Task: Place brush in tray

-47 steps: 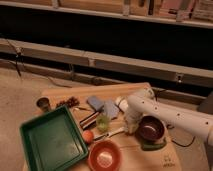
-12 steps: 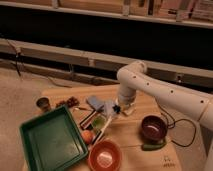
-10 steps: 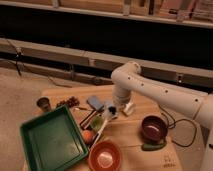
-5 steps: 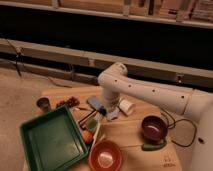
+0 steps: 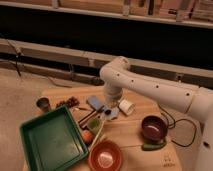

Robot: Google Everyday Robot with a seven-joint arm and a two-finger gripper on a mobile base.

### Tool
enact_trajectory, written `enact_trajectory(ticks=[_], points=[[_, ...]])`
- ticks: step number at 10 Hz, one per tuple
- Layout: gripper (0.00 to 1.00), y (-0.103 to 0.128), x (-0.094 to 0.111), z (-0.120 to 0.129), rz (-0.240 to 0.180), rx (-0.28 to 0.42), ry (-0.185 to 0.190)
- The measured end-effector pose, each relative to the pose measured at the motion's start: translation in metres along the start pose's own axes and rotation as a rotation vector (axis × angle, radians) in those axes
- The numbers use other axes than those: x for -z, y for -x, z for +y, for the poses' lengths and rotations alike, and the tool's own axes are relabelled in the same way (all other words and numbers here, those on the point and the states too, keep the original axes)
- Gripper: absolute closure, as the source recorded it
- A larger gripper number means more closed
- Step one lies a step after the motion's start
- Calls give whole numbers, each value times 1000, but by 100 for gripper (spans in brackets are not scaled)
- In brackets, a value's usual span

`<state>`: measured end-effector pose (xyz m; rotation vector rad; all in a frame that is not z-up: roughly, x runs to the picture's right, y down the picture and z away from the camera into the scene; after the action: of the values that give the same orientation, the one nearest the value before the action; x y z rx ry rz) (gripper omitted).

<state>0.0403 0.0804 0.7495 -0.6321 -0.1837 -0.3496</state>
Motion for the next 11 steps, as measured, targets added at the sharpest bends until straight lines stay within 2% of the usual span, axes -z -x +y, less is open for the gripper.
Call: enact_trajectory(ticks=[3, 4, 5, 6, 7, 8, 11], points=[[99, -1, 29, -26, 24, 58, -11], [94, 1, 33, -32, 14, 74, 0], [82, 0, 33, -32, -10, 79, 17], [74, 1, 28, -30, -39, 80, 32], [62, 2, 15, -25, -92, 82, 57], [54, 2, 2, -19, -131, 81, 78], [25, 3, -53, 2, -272, 72, 172]])
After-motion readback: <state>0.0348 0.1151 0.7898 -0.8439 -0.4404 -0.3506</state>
